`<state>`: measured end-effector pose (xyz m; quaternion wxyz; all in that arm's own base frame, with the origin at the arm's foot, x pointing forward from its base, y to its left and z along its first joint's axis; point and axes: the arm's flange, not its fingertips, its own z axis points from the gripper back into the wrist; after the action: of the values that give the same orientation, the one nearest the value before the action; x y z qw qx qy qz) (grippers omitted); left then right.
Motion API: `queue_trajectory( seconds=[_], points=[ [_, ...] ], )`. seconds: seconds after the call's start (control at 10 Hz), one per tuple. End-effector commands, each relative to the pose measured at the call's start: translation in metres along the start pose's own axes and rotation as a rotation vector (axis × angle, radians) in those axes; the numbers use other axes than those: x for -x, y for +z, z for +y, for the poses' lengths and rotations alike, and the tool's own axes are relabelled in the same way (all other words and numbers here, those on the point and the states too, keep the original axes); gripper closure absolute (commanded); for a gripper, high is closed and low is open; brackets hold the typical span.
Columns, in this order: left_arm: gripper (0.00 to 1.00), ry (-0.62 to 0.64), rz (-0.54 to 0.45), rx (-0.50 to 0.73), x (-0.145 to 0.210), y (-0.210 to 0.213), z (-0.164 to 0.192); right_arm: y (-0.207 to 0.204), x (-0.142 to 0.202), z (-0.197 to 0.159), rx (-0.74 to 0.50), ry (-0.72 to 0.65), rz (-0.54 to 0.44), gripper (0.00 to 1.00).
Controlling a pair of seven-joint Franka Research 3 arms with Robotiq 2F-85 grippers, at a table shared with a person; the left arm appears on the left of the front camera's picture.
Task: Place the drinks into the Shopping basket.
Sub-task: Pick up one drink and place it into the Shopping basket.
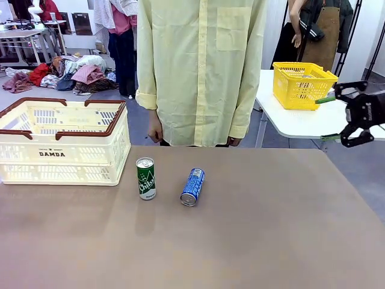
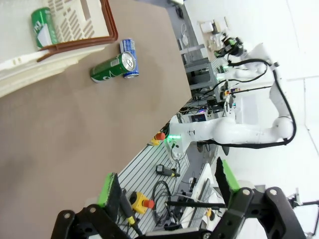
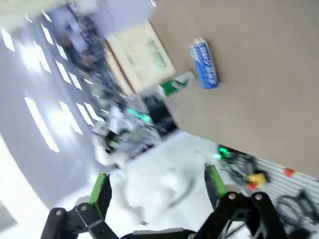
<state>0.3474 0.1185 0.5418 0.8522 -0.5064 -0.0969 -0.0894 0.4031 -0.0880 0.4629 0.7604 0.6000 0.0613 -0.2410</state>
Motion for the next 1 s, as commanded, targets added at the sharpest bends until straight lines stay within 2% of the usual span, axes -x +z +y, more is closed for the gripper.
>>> queue_trajectory(
  seconds=[0.0, 0.1, 0.2, 0.8, 0.9],
  points=[
    [0.00, -0.015, 0.004, 0.003, 0.002, 0.000, 0.000, -0.025, 0.000, -0.015, -0.159, -0.054, -0.113, 0.00],
    [0.00, -0.015, 0.004, 0.003, 0.002, 0.000, 0.000, -0.033, -0.002, -0.017, -0.120, -0.050, -0.164, 0.00],
    [0.00, -0.015, 0.004, 0.003, 0.002, 0.000, 0.000, 0.001, -0.004, -0.020, -0.087, -0.061, -0.055, 0.00],
    [0.00, 0.000, 0.000, 0.000, 0.000, 0.000, 0.000, 0.001, -0.004, -0.020, -0.087, -0.061, -0.055, 0.00],
    [0.00, 0.025, 0.024, -0.080, -0.005, -0.012, -0.029, 0.001, -0.004, -0.020, -0.087, -0.061, -0.055, 0.00]
  ],
)
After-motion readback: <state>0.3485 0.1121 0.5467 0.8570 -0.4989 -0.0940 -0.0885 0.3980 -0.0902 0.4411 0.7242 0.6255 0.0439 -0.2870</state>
